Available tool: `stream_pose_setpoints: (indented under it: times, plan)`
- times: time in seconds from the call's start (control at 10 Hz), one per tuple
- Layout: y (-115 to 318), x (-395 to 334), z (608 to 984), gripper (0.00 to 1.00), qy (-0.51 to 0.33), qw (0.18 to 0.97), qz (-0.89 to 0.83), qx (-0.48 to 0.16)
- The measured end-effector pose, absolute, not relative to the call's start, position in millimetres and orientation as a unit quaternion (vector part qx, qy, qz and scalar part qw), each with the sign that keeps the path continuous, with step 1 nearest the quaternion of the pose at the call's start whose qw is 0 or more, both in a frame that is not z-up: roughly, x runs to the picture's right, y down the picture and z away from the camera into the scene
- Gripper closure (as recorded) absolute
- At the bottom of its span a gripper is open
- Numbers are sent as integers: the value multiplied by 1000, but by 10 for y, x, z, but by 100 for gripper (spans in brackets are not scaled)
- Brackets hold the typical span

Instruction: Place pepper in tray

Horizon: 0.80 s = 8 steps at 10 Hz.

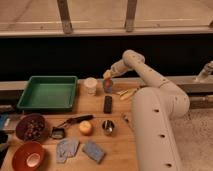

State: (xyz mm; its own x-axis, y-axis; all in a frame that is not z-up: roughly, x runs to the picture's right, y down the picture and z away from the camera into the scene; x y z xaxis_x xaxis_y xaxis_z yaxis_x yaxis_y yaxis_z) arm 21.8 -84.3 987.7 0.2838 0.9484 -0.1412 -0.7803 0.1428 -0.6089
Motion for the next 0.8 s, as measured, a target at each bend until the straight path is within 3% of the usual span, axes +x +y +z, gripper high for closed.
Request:
stream_pose_setpoints:
  times: [0.1,0.3,0.8]
  plan:
    - [-841,222,9867,90,-139,744,581,-299]
    - [-858,258,9819,100,-136,744,583,-297]
    - [-1078,296,9469,100,-126,745,584,-297]
